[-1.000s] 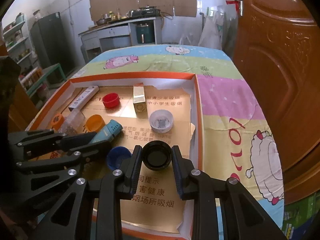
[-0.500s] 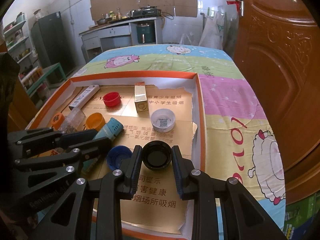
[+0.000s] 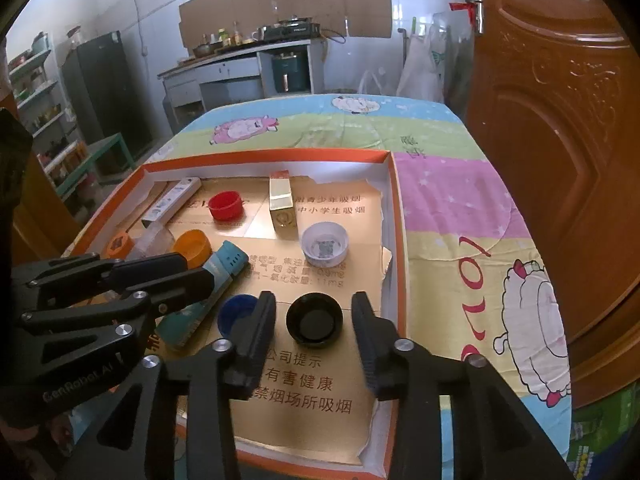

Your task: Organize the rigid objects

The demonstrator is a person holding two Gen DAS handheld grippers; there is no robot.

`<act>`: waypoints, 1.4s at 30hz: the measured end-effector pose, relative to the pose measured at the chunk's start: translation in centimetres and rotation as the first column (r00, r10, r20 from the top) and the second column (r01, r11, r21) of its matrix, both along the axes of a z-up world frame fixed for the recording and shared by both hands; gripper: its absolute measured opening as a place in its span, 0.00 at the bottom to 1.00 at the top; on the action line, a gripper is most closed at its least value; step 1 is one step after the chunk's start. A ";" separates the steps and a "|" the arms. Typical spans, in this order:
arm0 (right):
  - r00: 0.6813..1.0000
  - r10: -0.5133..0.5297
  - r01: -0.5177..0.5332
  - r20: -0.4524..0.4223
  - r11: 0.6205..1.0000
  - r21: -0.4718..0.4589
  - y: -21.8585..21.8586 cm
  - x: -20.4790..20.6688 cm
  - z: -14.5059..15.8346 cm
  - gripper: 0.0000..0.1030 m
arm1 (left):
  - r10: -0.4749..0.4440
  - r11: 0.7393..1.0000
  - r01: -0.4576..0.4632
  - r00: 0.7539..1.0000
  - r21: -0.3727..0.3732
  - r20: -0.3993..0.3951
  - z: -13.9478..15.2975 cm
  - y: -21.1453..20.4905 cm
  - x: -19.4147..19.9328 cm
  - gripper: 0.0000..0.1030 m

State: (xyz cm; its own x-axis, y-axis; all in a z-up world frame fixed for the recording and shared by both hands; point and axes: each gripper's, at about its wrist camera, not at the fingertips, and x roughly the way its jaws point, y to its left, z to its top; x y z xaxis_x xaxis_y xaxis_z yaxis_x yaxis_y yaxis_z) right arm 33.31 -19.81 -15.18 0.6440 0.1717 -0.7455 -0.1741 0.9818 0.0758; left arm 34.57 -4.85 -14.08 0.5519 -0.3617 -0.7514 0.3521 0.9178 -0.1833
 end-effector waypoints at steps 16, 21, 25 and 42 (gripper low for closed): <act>0.999 -0.019 0.018 0.050 1.000 0.012 0.1 -2.2 2.2 0.42 | 0.120 0.990 -0.128 0.987 0.066 0.110 3.0 0.9 -2.9 0.27; 0.995 -0.038 0.038 0.090 0.999 0.001 0.7 -3.9 3.6 0.42 | 0.162 0.984 -0.171 0.974 0.047 0.156 4.4 1.6 -4.9 0.27; 0.989 -0.053 0.054 0.138 0.999 -0.004 1.3 -5.9 5.2 0.42 | 0.194 0.977 -0.206 0.964 0.052 0.181 5.4 2.0 -6.7 0.27; 0.967 -0.084 0.088 0.240 0.996 -0.006 3.5 -14.4 9.5 0.43 | 0.336 0.916 -0.386 0.887 0.109 0.317 8.7 3.3 -16.0 0.27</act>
